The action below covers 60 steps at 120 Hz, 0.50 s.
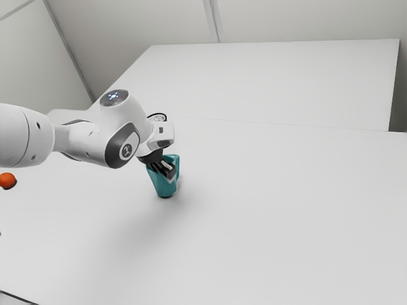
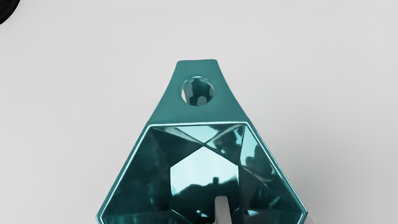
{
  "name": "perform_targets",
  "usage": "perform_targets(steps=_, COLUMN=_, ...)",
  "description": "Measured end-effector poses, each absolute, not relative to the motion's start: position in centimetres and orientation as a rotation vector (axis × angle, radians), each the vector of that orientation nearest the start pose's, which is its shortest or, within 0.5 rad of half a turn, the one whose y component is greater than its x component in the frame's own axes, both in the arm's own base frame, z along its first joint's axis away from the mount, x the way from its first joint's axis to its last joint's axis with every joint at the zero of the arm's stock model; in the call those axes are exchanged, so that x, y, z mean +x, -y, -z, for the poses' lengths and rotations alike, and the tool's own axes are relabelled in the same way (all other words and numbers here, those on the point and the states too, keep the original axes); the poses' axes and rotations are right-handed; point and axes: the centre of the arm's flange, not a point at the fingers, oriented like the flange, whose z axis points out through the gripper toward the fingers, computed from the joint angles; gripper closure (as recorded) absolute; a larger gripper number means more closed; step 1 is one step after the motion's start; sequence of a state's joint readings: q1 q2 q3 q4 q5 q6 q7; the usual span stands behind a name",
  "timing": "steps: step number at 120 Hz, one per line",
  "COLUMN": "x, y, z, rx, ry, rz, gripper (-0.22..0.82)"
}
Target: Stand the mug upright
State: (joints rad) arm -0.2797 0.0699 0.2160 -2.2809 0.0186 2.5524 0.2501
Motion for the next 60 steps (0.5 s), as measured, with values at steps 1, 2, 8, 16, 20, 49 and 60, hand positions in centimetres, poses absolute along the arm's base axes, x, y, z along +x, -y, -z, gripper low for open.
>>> perform_targets(steps=1, x=54.19, y=3.53, z=-34.47, rx=-3.039, ry=-0.506, rz=0.309, gripper=0.51)
perform_targets(steps=2, x=54.19, y=3.53, z=-34.47, rx=-3.039, ry=-0.506, rz=0.309, gripper=0.51)
perform_targets(steps=8, x=54.2, y=3.54, z=-34.49, rx=-3.04, ry=-0.503, rz=0.312, gripper=0.48)
perform_targets(steps=16, x=54.22, y=3.54, z=-34.52, rx=-3.04, ry=-0.5, rz=0.314, gripper=0.44)
perform_targets(steps=20, x=54.22, y=3.55, z=-34.52, rx=-3.04, ry=-0.499, rz=0.315, gripper=0.42)
perform_targets(steps=49, x=54.24, y=3.65, z=-34.71, rx=-3.041, ry=-0.496, rz=0.322, gripper=0.28)
perform_targets(steps=60, x=54.23, y=3.69, z=-34.73, rx=-3.042, ry=-0.495, rz=0.323, gripper=0.22)
